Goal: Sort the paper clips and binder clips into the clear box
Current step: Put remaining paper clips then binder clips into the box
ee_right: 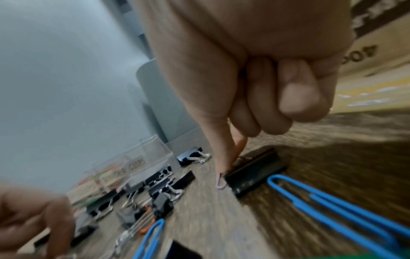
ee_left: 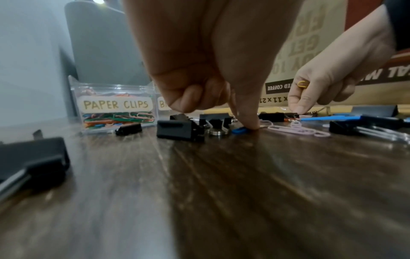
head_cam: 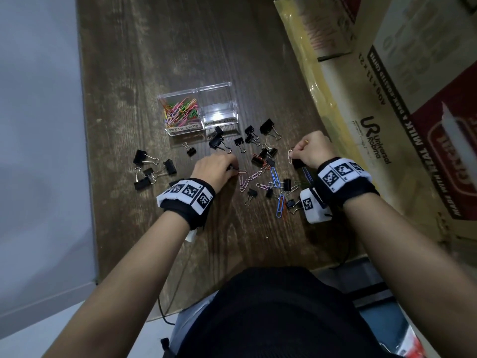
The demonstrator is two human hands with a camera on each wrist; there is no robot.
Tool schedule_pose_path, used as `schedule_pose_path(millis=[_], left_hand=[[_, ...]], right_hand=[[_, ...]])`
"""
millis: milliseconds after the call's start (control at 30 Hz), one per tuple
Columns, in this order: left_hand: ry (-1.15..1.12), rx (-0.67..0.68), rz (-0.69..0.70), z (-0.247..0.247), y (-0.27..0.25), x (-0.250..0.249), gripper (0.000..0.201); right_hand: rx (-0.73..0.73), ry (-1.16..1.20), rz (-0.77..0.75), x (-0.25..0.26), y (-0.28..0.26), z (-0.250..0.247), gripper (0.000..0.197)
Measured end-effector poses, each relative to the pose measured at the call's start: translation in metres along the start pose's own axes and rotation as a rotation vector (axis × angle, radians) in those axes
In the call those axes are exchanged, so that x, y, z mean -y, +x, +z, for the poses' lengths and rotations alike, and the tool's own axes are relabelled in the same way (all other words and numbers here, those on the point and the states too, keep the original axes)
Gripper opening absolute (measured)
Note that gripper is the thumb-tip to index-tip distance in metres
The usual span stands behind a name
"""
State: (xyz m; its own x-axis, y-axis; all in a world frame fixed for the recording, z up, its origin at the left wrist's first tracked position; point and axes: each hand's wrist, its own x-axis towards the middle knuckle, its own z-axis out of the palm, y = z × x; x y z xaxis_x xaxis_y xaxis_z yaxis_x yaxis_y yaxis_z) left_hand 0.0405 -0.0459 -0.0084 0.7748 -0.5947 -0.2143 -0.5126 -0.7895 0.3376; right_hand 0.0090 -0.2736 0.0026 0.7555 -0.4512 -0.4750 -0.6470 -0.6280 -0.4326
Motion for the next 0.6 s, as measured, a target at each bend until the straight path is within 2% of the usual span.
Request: schedule_pose_path(millis=[100, 233, 333, 400, 500, 600], left_hand=[[0.039, 0.011, 0.047, 0.003, 0.000, -0.001, 0.020], [-0.018, 0.023, 0.055, 0.004, -0.003, -0.001, 0.018], [-0.379, -0.044, -0.062, 0.001, -0.009, 0.001, 0.012], [-0.650, -0.088, -0.178, -0.004, -0.011, 0.005, 0.019], [-1.018, 0.015, -0.342, -0.013, -0.015, 0.013, 0.027], [-1.246, 0.076, -0.421, -0.015, -0.017, 0.019, 0.019]], right_hand=[[-0.027, 0.031, -0.021, -0.007, 0.000, -0.003, 0.022], [-0.082, -0.042, -0.121, -0.006, -0.007, -0.001, 0.013], [-0.113, -0.189, -0.112, -0.001, -0.013, 0.004, 0.014], [-0.151, -0.242, -0.104, 0.002, -0.015, 0.008, 0.021], [-0.145, -0.247, -0.134, 0.005, -0.018, 0.014, 0.016], [-0.123, -0.206, -0.160, 0.003, -0.024, 0.012, 0.012]])
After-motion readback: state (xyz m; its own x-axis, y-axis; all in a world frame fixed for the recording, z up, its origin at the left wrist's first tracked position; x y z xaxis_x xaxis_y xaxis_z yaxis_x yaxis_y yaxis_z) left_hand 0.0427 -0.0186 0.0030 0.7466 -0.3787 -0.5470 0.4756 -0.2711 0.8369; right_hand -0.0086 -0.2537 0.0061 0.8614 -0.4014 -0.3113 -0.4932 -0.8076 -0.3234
